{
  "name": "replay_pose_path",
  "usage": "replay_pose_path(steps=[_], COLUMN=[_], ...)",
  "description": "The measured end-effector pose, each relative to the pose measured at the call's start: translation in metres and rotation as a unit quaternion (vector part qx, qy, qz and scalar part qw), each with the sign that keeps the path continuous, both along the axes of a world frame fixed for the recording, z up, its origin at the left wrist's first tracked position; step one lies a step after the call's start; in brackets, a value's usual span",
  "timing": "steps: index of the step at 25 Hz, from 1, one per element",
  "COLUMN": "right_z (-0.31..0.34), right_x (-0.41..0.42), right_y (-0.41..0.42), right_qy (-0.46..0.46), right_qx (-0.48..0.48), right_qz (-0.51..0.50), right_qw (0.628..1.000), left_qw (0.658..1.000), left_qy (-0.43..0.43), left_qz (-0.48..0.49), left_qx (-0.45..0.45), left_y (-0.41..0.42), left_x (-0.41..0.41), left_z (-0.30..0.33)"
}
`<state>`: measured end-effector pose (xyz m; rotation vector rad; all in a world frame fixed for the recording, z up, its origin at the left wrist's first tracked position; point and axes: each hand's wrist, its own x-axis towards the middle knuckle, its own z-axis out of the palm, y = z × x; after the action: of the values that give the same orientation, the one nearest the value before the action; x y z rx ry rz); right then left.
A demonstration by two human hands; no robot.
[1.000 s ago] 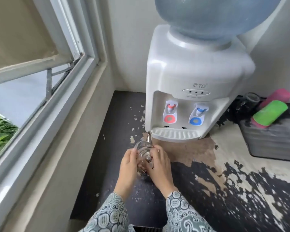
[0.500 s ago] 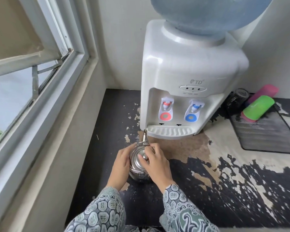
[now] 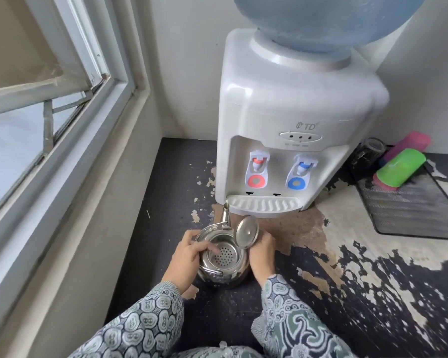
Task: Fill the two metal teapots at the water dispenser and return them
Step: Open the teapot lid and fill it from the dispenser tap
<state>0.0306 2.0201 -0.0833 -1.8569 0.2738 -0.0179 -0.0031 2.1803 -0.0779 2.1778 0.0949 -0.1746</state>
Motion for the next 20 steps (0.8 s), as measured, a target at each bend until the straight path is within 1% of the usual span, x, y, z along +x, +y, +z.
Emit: replay_pose_path(steps=[3, 5, 7, 8, 10, 12, 15, 16, 18, 20], right_z=[-0.008, -0.012, -0.012, -0.011, -0.011, -0.013, -0.022, -0.025, -0.032, -0.032], right_x=[0.003, 0.001, -0.003, -0.004, -0.007, -0.007, -0.008, -0.009, -0.011, -0.012], right_y=[-0.017, -0.02, -0.024, -0.028, -0.041, -0.056, -0.073, -0.075, -0.078, -0.076], right_qy=[0.022, 0.04, 0.041, 0.022, -0.019, -0.026, -0.012, -0.003, 0.023, 0.034], right_qx=[0.096, 0.129, 0.138, 0.118, 0.018, -0.07, -0.199, -0.228, -0.251, -0.263], right_qz=[0.046, 0.028, -0.012, -0.026, -0.035, -0.041, 0.019, 0.042, 0.058, 0.061], right_qw=[0.994, 0.99, 0.989, 0.992, 0.999, 0.996, 0.98, 0.973, 0.966, 0.962], left_qw=[1.0, 0.999, 0.996, 0.994, 0.992, 0.99, 0.983, 0.982, 0.982, 0.978], left_qy=[0.012, 0.013, 0.005, 0.002, -0.015, -0.045, -0.055, -0.053, -0.063, -0.065], left_qz=[-0.007, 0.019, 0.051, 0.062, 0.08, 0.105, 0.169, 0.18, 0.175, 0.19], left_qx=[-0.01, -0.046, -0.079, -0.086, -0.094, -0.083, -0.037, -0.028, -0.022, -0.06], left_y=[0.0, -0.004, -0.009, -0.01, -0.011, -0.015, -0.027, -0.031, -0.036, -0.035], left_x=[-0.001, -0.001, -0.003, -0.005, -0.005, -0.004, -0.007, -0.009, -0.012, -0.013], left_z=[-0.001, 0.001, 0.002, 0.003, 0.002, -0.001, -0.009, -0.012, -0.013, -0.015])
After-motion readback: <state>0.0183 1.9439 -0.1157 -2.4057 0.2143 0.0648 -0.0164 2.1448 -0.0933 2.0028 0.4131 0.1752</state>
